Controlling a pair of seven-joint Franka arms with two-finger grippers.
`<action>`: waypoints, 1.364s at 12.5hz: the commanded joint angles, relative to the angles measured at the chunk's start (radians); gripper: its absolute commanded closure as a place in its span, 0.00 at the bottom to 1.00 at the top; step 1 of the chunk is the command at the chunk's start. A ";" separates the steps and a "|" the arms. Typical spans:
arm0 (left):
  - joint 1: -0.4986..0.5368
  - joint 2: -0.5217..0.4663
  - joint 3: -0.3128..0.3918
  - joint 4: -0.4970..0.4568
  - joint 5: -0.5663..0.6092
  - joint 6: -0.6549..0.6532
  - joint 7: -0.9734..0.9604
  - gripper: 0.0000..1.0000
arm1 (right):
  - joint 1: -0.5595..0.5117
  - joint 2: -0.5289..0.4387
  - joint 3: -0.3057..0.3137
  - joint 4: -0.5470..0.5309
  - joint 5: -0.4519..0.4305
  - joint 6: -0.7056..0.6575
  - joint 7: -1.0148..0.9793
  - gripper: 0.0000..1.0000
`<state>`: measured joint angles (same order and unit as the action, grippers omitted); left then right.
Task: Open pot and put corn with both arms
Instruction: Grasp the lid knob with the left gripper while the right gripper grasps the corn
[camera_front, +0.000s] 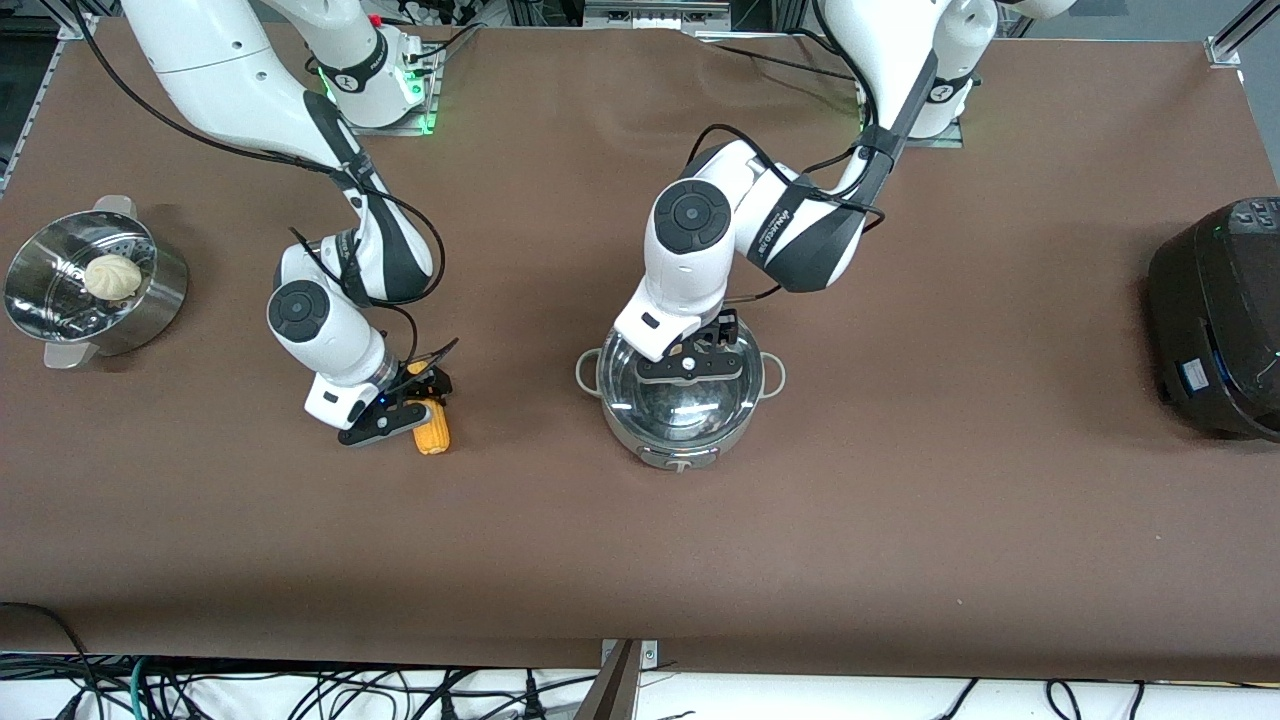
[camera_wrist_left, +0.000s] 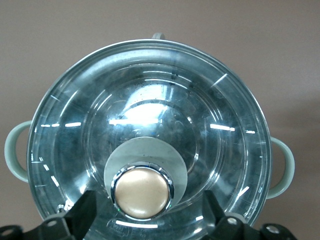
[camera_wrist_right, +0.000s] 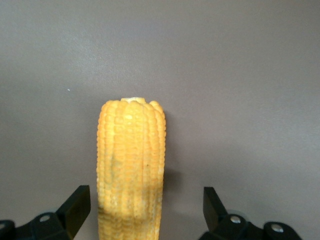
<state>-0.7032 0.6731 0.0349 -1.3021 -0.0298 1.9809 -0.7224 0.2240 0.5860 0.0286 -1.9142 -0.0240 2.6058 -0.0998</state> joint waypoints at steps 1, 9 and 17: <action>0.007 0.014 0.002 0.034 0.027 -0.007 0.047 0.12 | -0.006 0.003 0.007 -0.011 -0.008 0.031 -0.011 0.00; 0.013 0.020 0.002 0.032 0.027 -0.007 0.061 0.57 | -0.003 -0.001 0.005 -0.002 -0.008 0.020 -0.017 0.87; 0.030 -0.067 0.046 0.035 0.025 -0.117 0.100 1.00 | -0.005 -0.121 0.001 0.151 0.001 -0.332 -0.005 0.87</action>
<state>-0.6912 0.6734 0.0450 -1.2850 -0.0299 1.9531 -0.6425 0.2249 0.5053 0.0296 -1.8258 -0.0239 2.4121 -0.1010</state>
